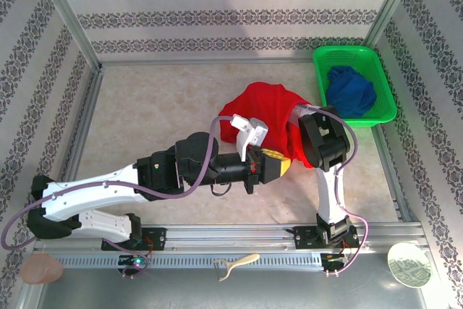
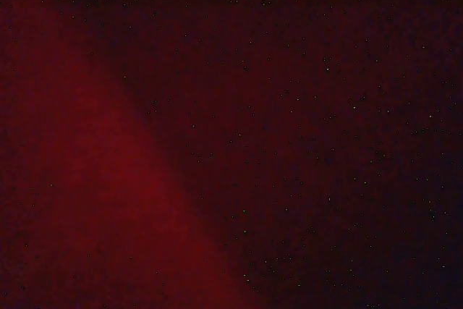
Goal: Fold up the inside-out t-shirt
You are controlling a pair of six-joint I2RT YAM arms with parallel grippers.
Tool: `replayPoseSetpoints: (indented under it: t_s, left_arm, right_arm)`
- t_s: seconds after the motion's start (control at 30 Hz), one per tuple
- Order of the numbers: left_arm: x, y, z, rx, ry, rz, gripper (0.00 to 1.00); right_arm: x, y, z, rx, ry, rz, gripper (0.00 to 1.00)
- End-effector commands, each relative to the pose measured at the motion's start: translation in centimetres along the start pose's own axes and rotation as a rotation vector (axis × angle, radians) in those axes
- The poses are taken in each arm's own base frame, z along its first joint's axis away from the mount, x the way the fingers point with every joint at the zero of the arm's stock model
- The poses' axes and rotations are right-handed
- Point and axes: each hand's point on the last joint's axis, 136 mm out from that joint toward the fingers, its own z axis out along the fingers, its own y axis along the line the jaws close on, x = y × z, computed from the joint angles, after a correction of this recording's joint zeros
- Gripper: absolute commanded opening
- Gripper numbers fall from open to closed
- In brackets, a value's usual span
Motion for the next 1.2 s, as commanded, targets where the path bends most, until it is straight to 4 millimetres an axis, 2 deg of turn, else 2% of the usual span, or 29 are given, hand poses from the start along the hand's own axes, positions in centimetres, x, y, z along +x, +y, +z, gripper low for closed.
replayPoseSetpoints:
  t_s: [0.0,0.1,0.17,0.27,0.33,0.4,0.53,0.67,0.87,0.9,0.93,1.0,1.1,1.13,1.17]
  left_arm:
    - [-4.3,-5.3,-3.5,0.185,-0.169,0.046,0.0]
    - [-4.9,-5.1,-4.7,0.179,-0.22,0.055,0.0]
    - [-5.1,-5.2,-5.2,0.181,-0.233,0.057,0.0]
    - [-5.3,-5.4,-5.7,0.186,-0.238,0.057,0.0]
    - [-5.4,-5.4,-5.8,0.18,-0.237,0.063,0.0]
    - [-5.3,-5.1,-5.7,0.165,-0.23,0.074,0.0]
    - [-5.0,-4.4,-5.6,0.132,-0.231,0.105,0.0]
    - [-4.7,-3.8,-5.5,0.106,-0.233,0.125,0.0]
    - [-4.8,-3.3,-5.5,0.081,-0.247,0.146,0.0]
    - [-4.9,-3.1,-5.5,0.077,-0.251,0.147,0.0]
    - [-4.9,-3.0,-5.6,0.072,-0.255,0.148,0.0]
    - [-4.9,-2.8,-5.7,0.063,-0.263,0.149,0.0]
    - [-5.1,-2.3,-6.0,0.047,-0.281,0.152,0.0]
    - [-5.1,-2.1,-6.1,0.039,-0.286,0.153,0.0]
    - [-5.1,-1.9,-6.3,0.031,-0.291,0.153,0.0]
  right_arm:
    - [4.8,-3.9,2.5,0.206,0.161,-0.073,0.89]
    - [6.3,-1.4,1.6,0.17,0.143,-0.165,0.89]
    - [7.8,1.6,1.0,0.122,0.119,-0.253,0.87]
    - [10.9,7.4,-1.3,0.023,0.093,-0.408,0.86]
    - [12.1,9.2,-2.9,0.025,0.048,-0.497,0.88]
    - [11.8,8.5,-3.5,0.083,0.01,-0.522,0.9]
    - [10.4,5.0,-2.5,0.164,0.038,-0.449,0.91]
    - [10.1,3.1,-2.0,0.192,0.067,-0.402,0.91]
    - [12.8,1.9,-0.3,0.29,0.183,-0.495,0.87]
    - [13.4,1.6,0.1,0.3,0.21,-0.512,0.83]
    - [13.8,1.4,0.4,0.301,0.229,-0.527,0.75]
    - [14.6,1.1,0.9,0.288,0.251,-0.55,0.53]
    - [15.3,0.5,1.8,0.249,0.281,-0.538,0.05]
    - [15.6,0.6,2.2,0.223,0.295,-0.534,0.0]
    - [15.8,0.7,2.4,0.2,0.299,-0.533,0.0]
